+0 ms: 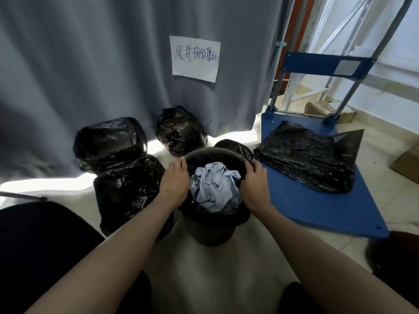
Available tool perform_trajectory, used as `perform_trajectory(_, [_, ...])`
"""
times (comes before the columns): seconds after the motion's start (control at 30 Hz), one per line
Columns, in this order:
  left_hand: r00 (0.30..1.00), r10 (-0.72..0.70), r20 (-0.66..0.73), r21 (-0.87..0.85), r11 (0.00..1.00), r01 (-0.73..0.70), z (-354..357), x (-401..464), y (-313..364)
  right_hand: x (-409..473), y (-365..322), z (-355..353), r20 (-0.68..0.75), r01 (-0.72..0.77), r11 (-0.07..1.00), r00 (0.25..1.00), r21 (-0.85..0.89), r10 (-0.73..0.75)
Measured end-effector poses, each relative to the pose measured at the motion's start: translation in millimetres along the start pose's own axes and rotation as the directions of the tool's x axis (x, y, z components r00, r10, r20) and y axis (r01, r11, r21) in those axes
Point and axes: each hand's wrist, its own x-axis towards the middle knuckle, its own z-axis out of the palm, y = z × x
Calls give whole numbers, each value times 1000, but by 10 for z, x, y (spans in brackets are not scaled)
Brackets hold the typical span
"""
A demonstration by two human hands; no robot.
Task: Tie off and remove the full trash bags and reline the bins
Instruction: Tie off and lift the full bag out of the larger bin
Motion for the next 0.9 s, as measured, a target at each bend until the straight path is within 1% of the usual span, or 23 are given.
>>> perform_trajectory(0.03, [999, 35, 1, 24, 999, -35, 40, 1, 12, 32, 7, 31, 17, 67, 995, 998, -76, -66])
perform_trajectory(0.1, [997, 78, 22, 38, 996, -79, 123, 7, 36, 58, 29, 89, 93, 155, 976, 985, -152, -142])
perform_trajectory(0.3, [987, 100, 125, 10, 995, -102, 183, 75, -14, 101, 123, 60, 321, 263, 921, 932, -287, -166])
perform_trajectory(0.37, [980, 111, 163, -4, 994, -112, 143, 88, -24, 137, 127, -30, 382, 283, 929, 907, -238, -179])
perform_trajectory(0.4, [978, 114, 176, -30, 993, -110, 112, 95, -26, 148, 115, -81, 379, 232, 962, 911, -144, -163])
perform_trajectory(0.43, [978, 113, 173, -72, 992, -102, 82, 102, -22, 154, 112, -123, 342, 139, 990, 932, -21, -123])
perform_trajectory(0.47, [982, 109, 153, -122, 988, -90, 55, 115, -19, 159, 124, -144, 282, 37, 995, 957, 89, -61])
perform_trajectory(0.5, [987, 102, 128, -164, 983, -81, 31, 133, -19, 159, 144, -158, 232, -60, 985, 972, 164, 21])
perform_trajectory(0.53, [989, 99, 113, -186, 980, -77, 14, 150, -16, 151, 165, -175, 216, -145, 968, 971, 207, 99])
perform_trajectory(0.6, [987, 102, 127, -175, 981, -79, 11, 167, -25, 136, 226, -168, 275, -287, 920, 938, 268, 212])
perform_trajectory(0.7, [981, 114, 157, -145, 985, -91, 41, 172, -45, 106, 300, -201, 334, -465, 795, 876, 389, 349])
perform_trajectory(0.77, [983, 113, 145, -138, 986, -93, 58, 168, -46, 99, 378, -229, 378, -589, 651, 808, 479, 452])
perform_trajectory(0.83, [984, 113, 140, -130, 987, -95, 71, 166, -38, 78, 438, -288, 484, -681, 490, 731, 544, 480])
perform_trajectory(0.9, [984, 108, 139, -121, 989, -91, 83, 176, -26, 77, 451, -350, 549, -726, 415, 687, 549, 476])
